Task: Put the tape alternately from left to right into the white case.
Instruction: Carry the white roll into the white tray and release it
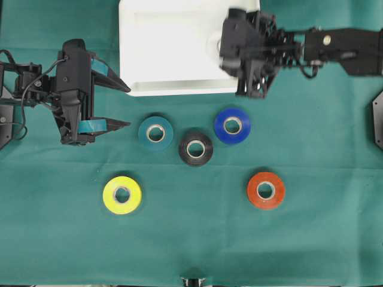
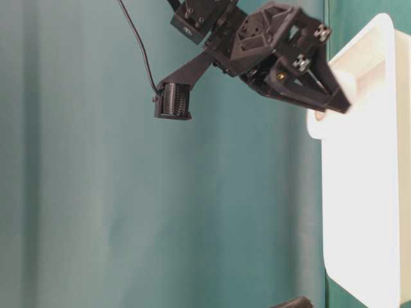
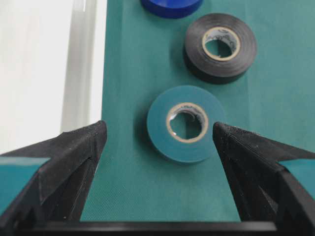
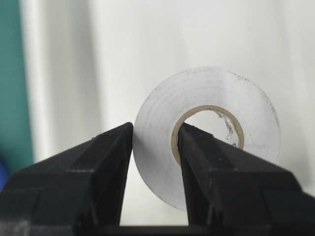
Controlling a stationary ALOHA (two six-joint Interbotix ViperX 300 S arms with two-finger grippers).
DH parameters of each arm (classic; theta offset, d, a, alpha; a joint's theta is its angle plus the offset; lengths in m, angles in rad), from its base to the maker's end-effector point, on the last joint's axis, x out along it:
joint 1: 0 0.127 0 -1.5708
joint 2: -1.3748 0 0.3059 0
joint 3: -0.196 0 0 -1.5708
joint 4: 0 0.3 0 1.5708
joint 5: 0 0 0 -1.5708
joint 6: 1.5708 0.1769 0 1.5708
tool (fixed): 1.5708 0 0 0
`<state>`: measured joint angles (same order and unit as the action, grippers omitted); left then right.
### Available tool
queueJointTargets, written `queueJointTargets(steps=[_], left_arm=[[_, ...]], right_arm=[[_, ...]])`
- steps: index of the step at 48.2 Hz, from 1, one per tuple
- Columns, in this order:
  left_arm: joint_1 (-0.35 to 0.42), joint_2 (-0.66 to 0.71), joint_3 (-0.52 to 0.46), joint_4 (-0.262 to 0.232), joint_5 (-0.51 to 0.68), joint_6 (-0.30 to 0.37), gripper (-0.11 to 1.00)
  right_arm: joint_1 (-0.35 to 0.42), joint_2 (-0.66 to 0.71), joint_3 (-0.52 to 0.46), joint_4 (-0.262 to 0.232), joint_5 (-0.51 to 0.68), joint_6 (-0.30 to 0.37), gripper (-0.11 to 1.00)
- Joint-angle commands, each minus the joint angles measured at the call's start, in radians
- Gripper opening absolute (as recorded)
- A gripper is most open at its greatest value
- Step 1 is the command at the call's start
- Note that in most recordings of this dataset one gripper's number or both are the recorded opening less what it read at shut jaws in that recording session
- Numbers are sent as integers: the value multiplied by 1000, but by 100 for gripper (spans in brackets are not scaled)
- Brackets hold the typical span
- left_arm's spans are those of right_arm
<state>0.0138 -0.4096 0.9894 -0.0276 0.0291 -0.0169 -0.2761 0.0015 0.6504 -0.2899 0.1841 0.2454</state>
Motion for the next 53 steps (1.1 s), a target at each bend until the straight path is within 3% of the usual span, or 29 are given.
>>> queueJointTargets(steps=[1, 11, 38, 42, 53], left_arm=[[-2, -9, -20, -2, -5, 0, 96], [-2, -6, -20, -2, -5, 0, 96], [-2, -6, -21, -2, -3, 0, 96], [-2, -6, -21, -2, -3, 0, 96], [-2, -6, -21, -2, -3, 0, 96]], right_arm=[[-38, -28, -9, -9, -28, -2, 2], [-97, 11, -9, -9, -58, -2, 2], [-155, 54, -21, -12, -109, -3, 5], [-160, 54, -21, -12, -109, -3, 20], [-160, 54, -18, -12, -110, -2, 86]])
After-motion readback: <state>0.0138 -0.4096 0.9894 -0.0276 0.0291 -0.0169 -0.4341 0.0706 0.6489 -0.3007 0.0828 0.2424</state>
